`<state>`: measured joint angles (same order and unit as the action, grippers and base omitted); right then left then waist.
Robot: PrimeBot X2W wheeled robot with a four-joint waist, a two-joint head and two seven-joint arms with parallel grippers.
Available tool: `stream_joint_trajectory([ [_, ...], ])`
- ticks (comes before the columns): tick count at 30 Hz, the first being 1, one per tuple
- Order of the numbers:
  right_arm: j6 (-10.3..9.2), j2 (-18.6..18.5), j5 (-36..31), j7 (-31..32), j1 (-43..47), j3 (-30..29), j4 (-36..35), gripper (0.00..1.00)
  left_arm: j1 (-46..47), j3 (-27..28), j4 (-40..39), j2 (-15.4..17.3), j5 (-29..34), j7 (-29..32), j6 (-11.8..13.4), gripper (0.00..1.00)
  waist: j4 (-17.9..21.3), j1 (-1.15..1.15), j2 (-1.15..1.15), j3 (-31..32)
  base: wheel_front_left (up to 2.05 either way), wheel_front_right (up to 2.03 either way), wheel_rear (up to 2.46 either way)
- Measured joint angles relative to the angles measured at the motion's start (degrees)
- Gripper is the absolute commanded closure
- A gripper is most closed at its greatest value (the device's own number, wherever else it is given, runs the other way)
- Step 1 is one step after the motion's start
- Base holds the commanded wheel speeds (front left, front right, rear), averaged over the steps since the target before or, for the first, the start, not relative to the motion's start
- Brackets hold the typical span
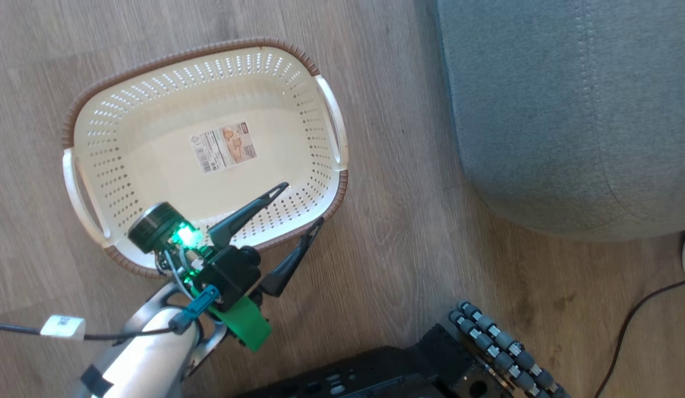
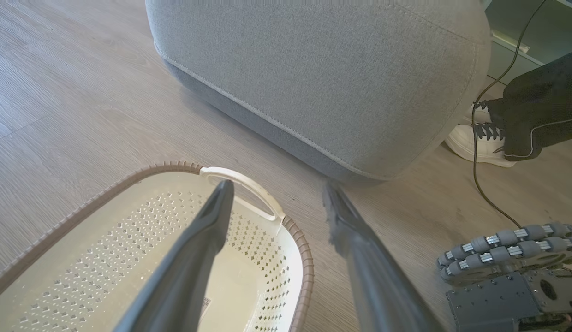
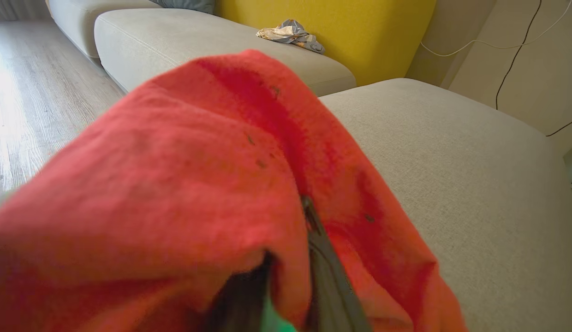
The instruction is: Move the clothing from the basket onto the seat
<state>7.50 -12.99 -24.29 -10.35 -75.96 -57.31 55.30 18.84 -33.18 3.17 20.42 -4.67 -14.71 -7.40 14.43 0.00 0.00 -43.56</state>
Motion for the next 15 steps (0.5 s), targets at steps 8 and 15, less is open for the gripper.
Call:
stream_joint_trajectory([
  [8,0.00,-0.1,-2.8,-1.1,-0.7,0.9,1.2,0.00,0.0,-1.0,1.8,-2.5,-0.1,0.0,0.0,0.00,0.0,0.00,0.00,4.1,0.00,0.00,0.00],
  [15,0.00,-0.4,-4.0,-1.5,0.7,4.4,3.0,0.00,-0.2,-2.0,3.7,-5.3,-0.5,0.0,0.0,0.00,-0.2,0.00,0.00,9.4,0.00,0.00,0.00],
])
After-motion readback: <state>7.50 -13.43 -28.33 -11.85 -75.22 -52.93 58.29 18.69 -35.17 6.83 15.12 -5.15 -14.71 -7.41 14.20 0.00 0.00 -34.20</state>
